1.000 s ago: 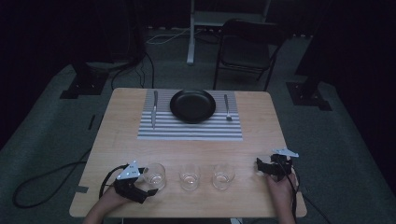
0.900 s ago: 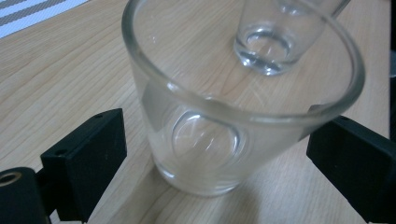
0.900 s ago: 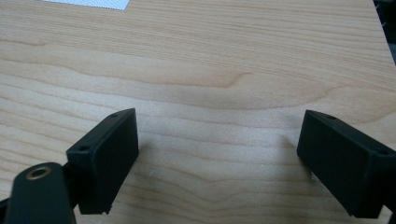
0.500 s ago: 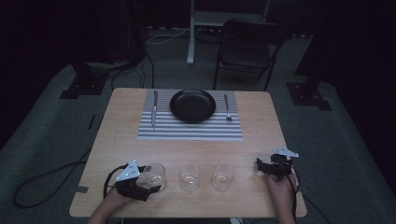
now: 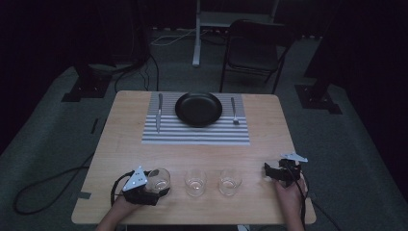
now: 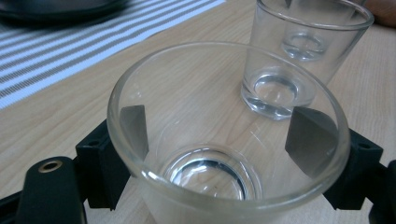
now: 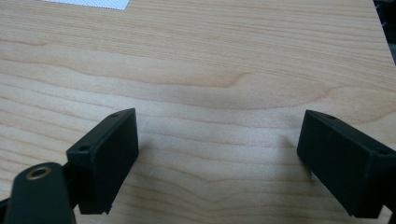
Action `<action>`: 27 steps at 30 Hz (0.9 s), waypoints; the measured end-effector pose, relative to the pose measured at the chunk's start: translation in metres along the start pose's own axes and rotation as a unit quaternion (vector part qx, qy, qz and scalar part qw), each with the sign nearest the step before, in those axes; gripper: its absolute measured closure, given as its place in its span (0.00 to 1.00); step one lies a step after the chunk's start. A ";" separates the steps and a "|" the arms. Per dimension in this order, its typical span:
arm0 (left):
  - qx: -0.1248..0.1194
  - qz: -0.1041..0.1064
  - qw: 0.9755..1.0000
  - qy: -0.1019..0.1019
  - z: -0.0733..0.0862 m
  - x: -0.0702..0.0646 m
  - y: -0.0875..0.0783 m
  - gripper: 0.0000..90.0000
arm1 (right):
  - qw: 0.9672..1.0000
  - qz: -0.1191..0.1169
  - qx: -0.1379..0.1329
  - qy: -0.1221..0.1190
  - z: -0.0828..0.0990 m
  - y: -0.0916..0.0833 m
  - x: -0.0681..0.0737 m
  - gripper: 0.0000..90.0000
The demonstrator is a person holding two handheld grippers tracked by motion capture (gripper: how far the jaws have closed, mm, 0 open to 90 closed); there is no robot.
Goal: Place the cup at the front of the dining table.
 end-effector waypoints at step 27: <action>0.023 -0.018 1.000 0.005 -0.012 0.003 -0.009 0.22 | 1.000 0.000 0.000 0.000 0.000 0.000 0.000 0.14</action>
Point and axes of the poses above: each handheld gripper's, and its own axes: y roughly forward along the jaws, z roughly out of its underside, x roughly to its left, the point moved 5 cm from there along y, roughly forward along the jaws, and after that the axes turned 8 degrees about -z, right-handed, at the moved point
